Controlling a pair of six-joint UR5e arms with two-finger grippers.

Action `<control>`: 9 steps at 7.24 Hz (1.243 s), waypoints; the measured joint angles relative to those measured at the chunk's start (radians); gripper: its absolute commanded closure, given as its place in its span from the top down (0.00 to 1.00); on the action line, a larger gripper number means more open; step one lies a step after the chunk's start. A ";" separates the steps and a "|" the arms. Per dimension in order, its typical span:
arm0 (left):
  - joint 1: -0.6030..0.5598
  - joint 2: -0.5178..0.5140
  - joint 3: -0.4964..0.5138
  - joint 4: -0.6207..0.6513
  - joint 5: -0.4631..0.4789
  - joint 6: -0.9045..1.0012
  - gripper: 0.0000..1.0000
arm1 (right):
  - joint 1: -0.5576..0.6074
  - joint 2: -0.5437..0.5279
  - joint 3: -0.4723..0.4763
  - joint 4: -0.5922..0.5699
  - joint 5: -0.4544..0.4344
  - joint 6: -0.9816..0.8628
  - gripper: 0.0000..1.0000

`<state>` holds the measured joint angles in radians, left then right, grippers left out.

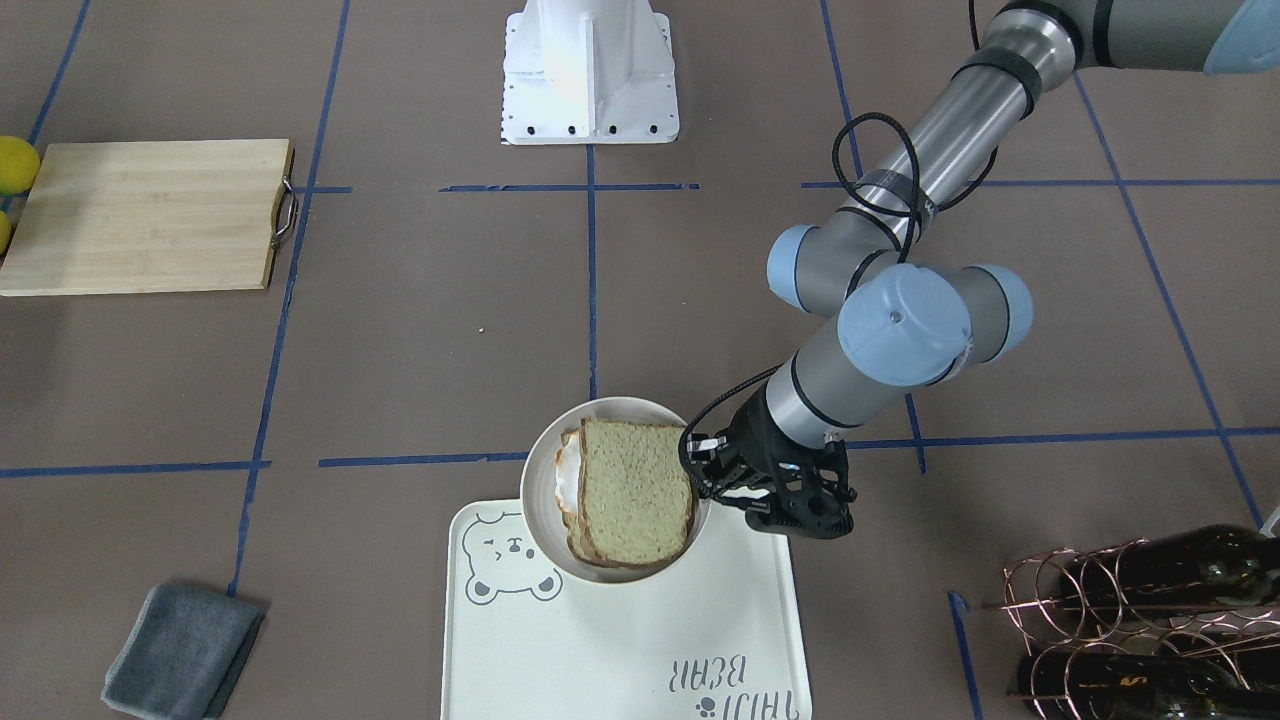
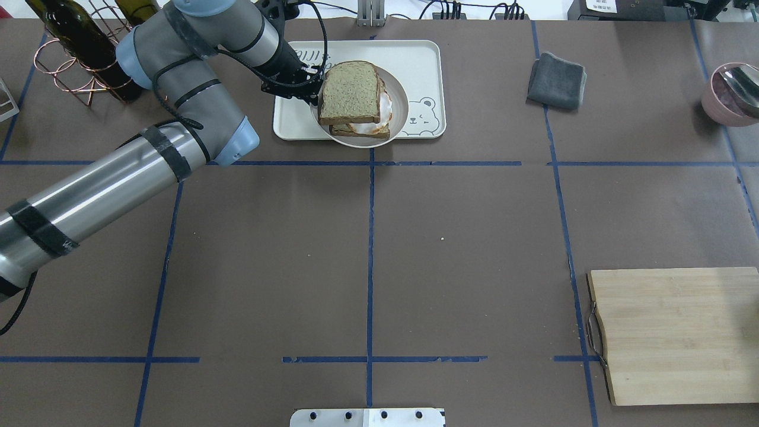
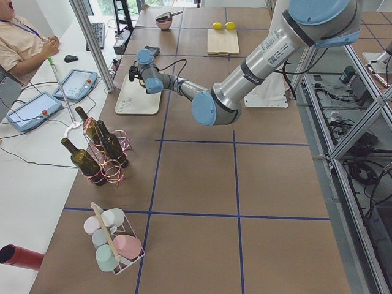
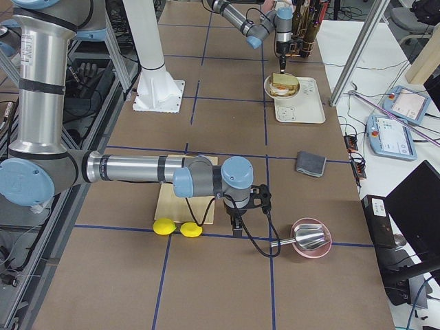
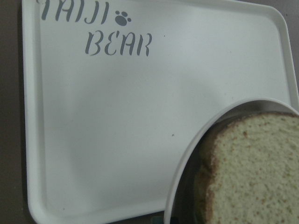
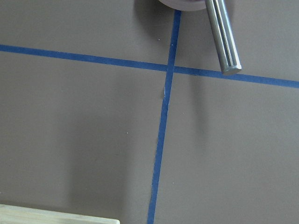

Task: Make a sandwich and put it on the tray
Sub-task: 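Lift the plate with the left gripper and carry it onto the white tray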

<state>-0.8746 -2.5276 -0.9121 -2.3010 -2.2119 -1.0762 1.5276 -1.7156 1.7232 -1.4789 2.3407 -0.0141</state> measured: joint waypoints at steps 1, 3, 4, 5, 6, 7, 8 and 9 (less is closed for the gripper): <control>-0.005 -0.048 0.108 -0.057 0.016 0.001 0.00 | 0.002 0.000 0.002 0.000 -0.001 -0.001 1.00; -0.006 -0.124 0.285 -0.161 0.088 -0.002 0.00 | 0.004 0.000 0.002 0.000 -0.001 0.000 1.00; -0.004 -0.150 0.336 -0.187 0.118 -0.004 0.08 | 0.005 0.000 0.002 0.000 0.000 0.000 1.00; -0.003 -0.164 0.361 -0.199 0.143 -0.005 0.99 | 0.005 0.000 0.003 0.000 0.000 0.000 1.00; -0.001 -0.170 0.369 -0.207 0.160 -0.005 1.00 | 0.005 0.000 0.003 0.000 0.002 0.000 1.00; 0.001 -0.172 0.372 -0.214 0.172 -0.004 1.00 | 0.005 0.001 0.003 0.000 0.005 0.001 1.00; 0.001 -0.173 0.372 -0.217 0.177 0.006 1.00 | 0.005 0.002 0.003 0.000 0.006 0.001 1.00; 0.001 -0.173 0.369 -0.218 0.179 0.023 1.00 | 0.005 0.003 0.003 0.000 0.006 0.002 1.00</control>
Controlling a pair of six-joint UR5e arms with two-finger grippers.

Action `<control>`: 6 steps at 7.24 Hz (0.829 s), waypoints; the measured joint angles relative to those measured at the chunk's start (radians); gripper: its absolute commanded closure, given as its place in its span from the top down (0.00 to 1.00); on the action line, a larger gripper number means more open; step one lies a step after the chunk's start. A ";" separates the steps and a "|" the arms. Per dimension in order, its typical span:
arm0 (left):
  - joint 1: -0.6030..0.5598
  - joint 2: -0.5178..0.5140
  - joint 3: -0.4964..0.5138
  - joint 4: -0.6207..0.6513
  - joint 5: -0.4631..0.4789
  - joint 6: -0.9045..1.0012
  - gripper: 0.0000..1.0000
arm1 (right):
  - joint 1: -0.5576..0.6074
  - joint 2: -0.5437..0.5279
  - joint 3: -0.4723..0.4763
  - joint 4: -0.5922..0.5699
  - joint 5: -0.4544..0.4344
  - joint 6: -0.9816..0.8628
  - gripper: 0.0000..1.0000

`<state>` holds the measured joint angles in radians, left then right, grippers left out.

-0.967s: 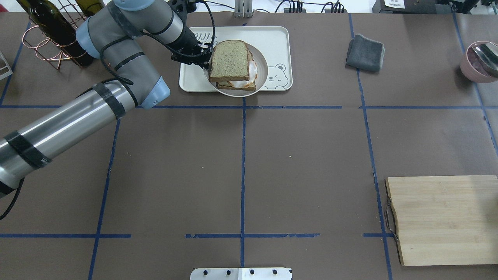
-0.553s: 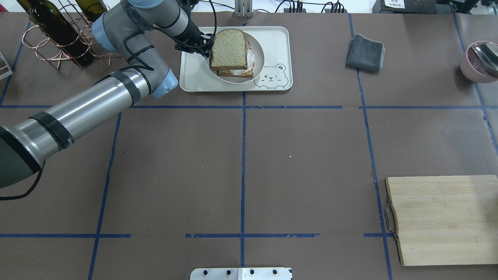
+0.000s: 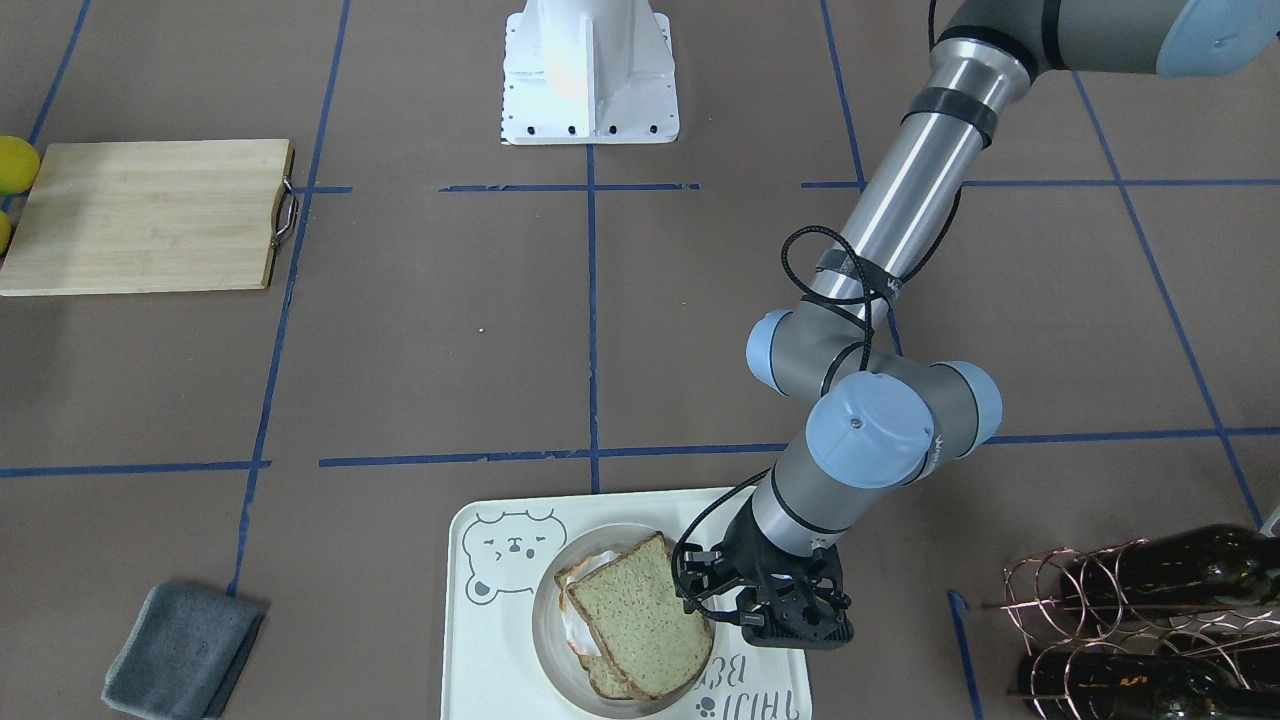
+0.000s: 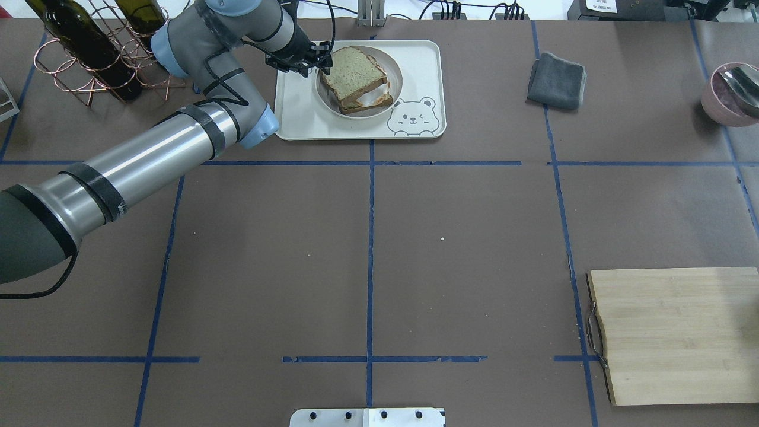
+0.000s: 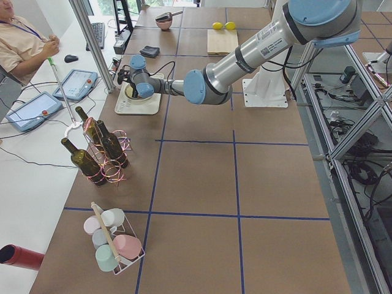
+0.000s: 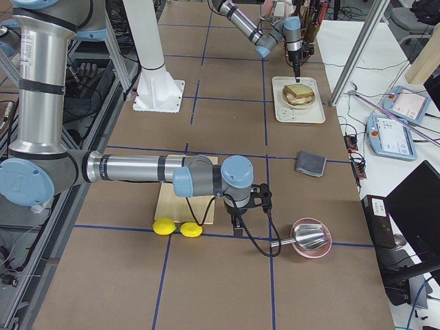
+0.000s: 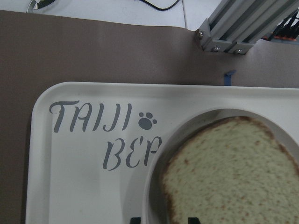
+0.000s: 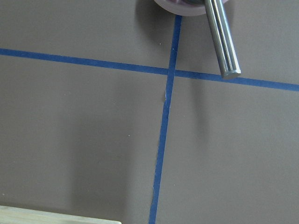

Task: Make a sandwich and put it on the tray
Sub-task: 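Lift the plate with the left gripper and carry it onto the white tray, then release the plate with the left gripper and withdraw the left arm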

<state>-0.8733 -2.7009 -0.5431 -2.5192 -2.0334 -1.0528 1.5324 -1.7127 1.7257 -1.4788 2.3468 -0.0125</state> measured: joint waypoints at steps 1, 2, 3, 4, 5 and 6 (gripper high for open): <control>-0.002 0.002 -0.015 0.003 0.000 0.021 1.00 | 0.000 0.000 0.000 0.000 0.000 0.000 1.00; -0.005 0.009 -0.059 0.024 -0.002 0.040 1.00 | 0.000 0.001 0.002 0.000 0.001 0.000 1.00; -0.008 0.046 -0.169 0.084 -0.007 0.050 1.00 | 0.000 0.001 0.005 0.000 0.001 0.000 1.00; -0.012 0.130 -0.360 0.189 -0.035 0.058 1.00 | 0.000 0.000 0.008 0.000 -0.001 0.000 1.00; -0.016 0.242 -0.588 0.307 -0.083 0.066 1.00 | 0.000 0.000 0.009 0.000 -0.005 0.000 1.00; -0.019 0.370 -0.825 0.425 -0.116 0.079 1.00 | 0.000 -0.001 0.009 0.000 -0.006 0.001 1.00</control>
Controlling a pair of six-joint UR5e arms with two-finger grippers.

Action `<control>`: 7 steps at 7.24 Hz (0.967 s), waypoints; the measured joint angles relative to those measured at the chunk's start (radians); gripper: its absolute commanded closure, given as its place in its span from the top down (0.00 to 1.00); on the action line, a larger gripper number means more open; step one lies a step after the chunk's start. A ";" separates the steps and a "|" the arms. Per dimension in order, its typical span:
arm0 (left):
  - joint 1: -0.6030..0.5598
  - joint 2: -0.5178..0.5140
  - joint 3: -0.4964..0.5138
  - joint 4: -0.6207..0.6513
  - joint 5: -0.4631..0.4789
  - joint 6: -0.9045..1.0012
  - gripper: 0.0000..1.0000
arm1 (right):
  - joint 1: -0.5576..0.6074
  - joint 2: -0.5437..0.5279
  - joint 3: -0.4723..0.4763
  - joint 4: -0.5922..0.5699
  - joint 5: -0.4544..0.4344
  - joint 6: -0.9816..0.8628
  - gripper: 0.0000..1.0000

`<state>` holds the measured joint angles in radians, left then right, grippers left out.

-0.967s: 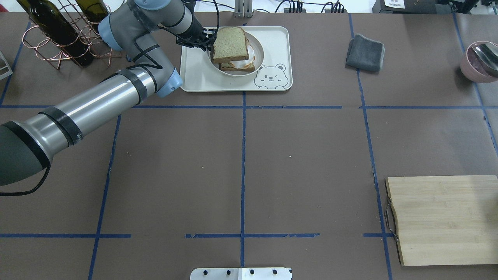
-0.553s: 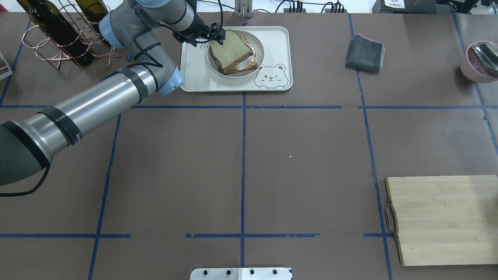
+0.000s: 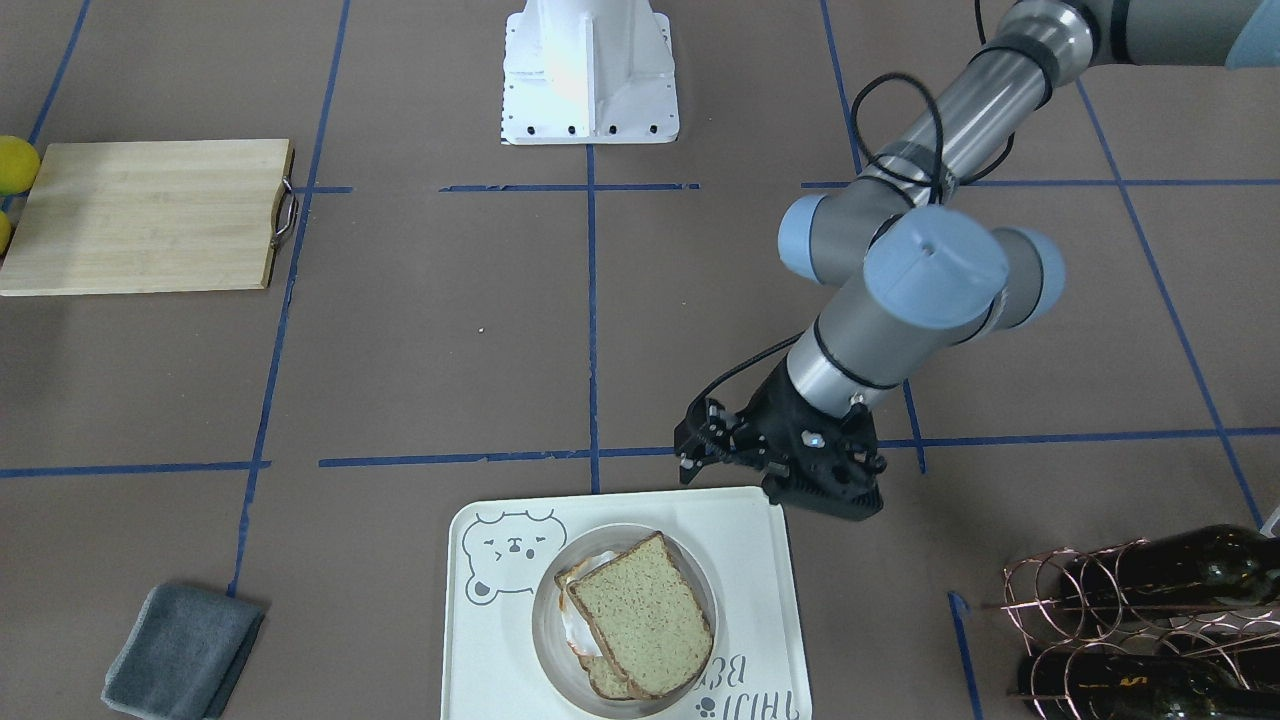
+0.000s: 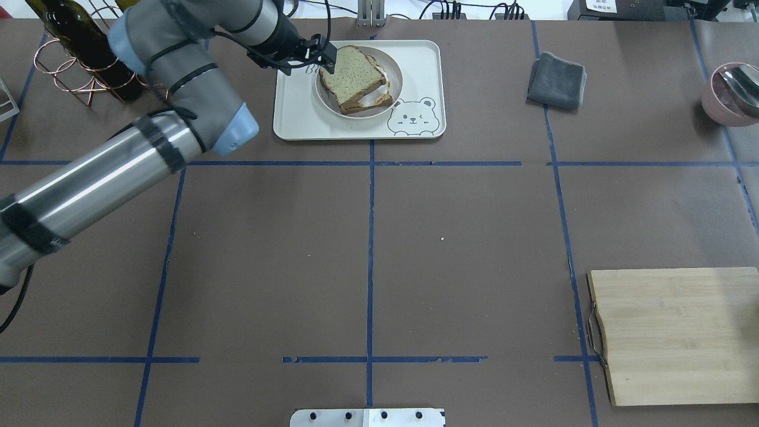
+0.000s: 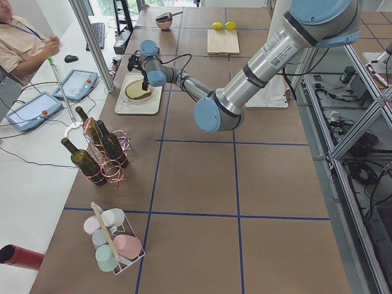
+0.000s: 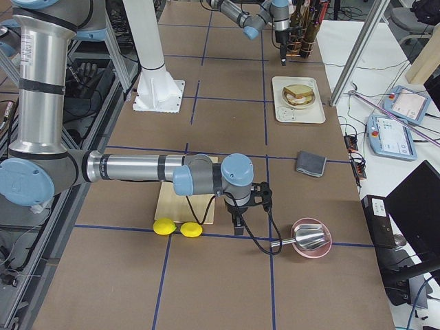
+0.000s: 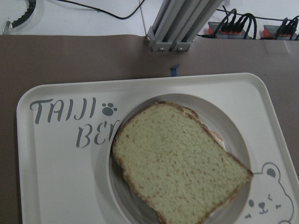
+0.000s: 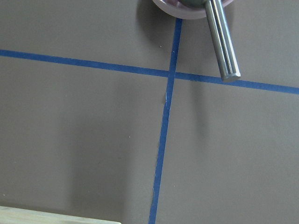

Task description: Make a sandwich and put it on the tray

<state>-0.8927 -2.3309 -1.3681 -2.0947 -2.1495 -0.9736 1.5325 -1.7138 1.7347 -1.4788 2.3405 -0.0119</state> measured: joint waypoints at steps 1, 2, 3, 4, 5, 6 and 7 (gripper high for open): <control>-0.006 0.127 -0.225 0.113 -0.014 0.038 1.00 | 0.000 -0.001 0.000 0.000 -0.001 0.001 1.00; -0.030 0.242 -0.401 0.195 -0.018 0.102 1.00 | 0.000 -0.002 0.000 0.000 -0.001 0.001 1.00; -0.089 0.367 -0.522 0.236 -0.021 0.197 1.00 | 0.000 -0.003 0.000 0.001 -0.002 0.002 1.00; -0.178 0.492 -0.587 0.253 -0.031 0.336 1.00 | 0.000 -0.004 0.000 0.001 -0.002 0.002 1.00; -0.267 0.600 -0.607 0.261 -0.047 0.501 1.00 | 0.000 -0.006 0.000 0.001 -0.002 0.003 1.00; -0.342 0.689 -0.593 0.273 -0.056 0.682 1.00 | 0.000 -0.007 0.000 0.002 -0.002 0.002 1.00; -0.417 0.757 -0.558 0.290 -0.060 0.863 1.00 | 0.000 -0.009 0.002 0.002 -0.002 0.002 1.00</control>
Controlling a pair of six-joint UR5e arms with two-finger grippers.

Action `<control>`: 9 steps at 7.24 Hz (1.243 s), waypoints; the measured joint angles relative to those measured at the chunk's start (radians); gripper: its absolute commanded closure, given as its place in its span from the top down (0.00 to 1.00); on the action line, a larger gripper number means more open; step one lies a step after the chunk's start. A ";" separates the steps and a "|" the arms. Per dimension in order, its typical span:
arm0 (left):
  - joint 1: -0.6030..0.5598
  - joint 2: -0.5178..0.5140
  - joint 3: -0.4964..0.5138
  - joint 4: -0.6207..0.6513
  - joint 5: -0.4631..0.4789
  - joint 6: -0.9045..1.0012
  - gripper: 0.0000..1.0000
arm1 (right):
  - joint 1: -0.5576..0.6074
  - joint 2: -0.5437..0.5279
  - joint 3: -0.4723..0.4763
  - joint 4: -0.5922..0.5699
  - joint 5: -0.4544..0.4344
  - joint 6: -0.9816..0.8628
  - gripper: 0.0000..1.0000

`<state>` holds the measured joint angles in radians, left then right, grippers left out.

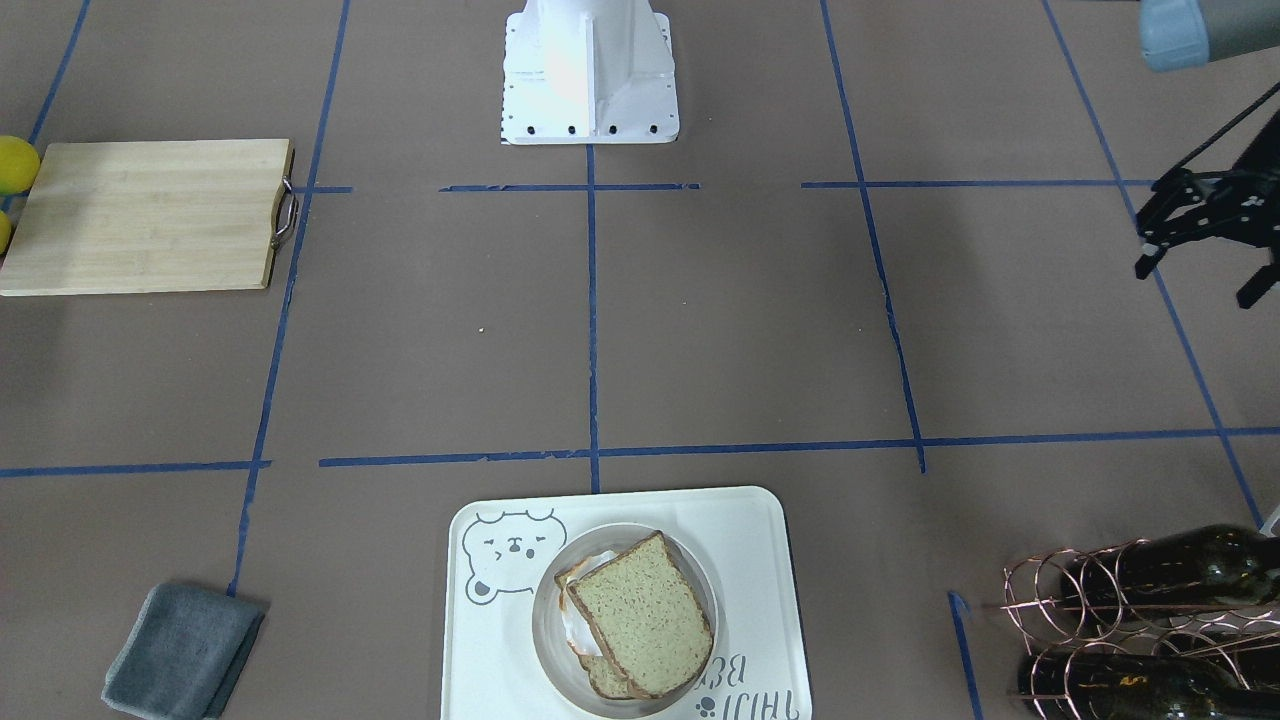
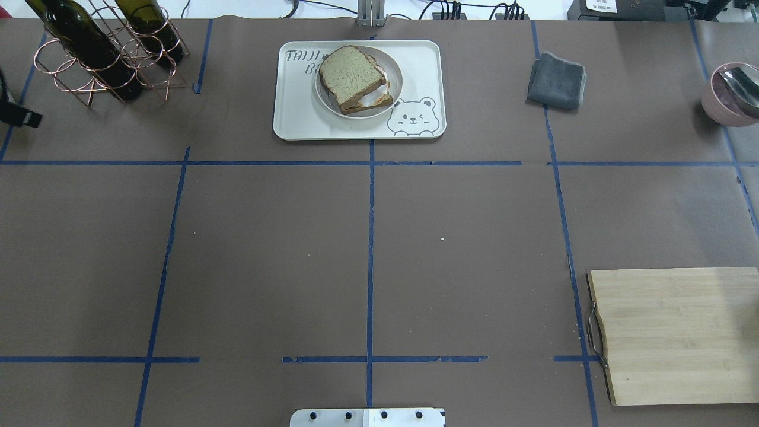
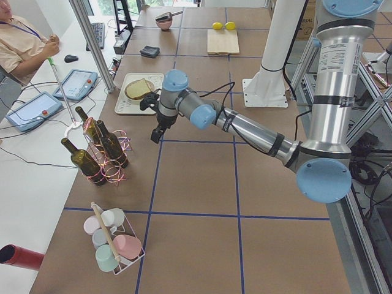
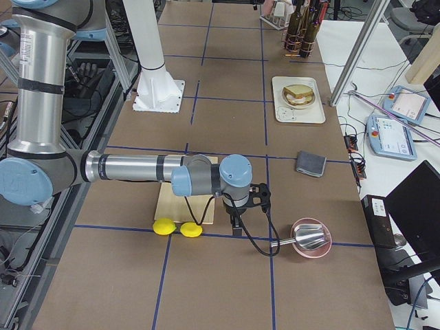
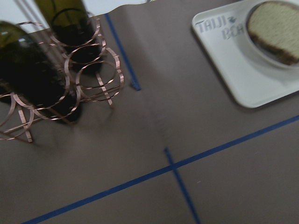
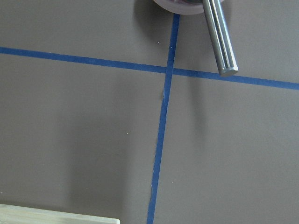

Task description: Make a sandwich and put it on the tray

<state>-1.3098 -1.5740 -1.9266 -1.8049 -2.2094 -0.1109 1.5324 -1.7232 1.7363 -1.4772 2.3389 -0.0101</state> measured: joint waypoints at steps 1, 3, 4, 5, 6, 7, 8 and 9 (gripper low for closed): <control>-0.091 0.057 0.040 0.019 -0.004 0.156 1.00 | 0.000 -0.002 0.001 0.000 0.000 -0.001 1.00; -0.201 0.130 0.084 0.135 -0.011 0.277 1.00 | 0.000 -0.007 0.003 0.000 0.001 -0.002 1.00; -0.217 0.134 0.087 0.235 -0.018 0.290 1.00 | 0.000 -0.009 0.004 0.001 0.002 -0.002 1.00; -0.227 0.140 0.089 0.290 -0.036 0.295 1.00 | 0.000 -0.009 0.006 0.000 0.002 -0.002 1.00; -0.235 0.150 0.092 0.308 -0.070 0.296 1.00 | 0.000 -0.010 0.008 0.000 0.002 -0.002 1.00; -0.244 0.159 0.095 0.312 -0.112 0.295 1.00 | 0.000 -0.011 0.009 0.000 0.002 -0.002 1.00; -0.252 0.166 0.097 0.316 -0.137 0.293 1.00 | 0.000 -0.011 0.010 0.001 0.003 -0.002 1.00; -0.257 0.164 0.112 0.321 -0.142 0.292 1.00 | 0.000 -0.012 0.010 0.001 0.003 -0.002 1.00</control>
<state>-1.5670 -1.4099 -1.8148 -1.4835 -2.3513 0.1811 1.5325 -1.7351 1.7467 -1.4766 2.3415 -0.0123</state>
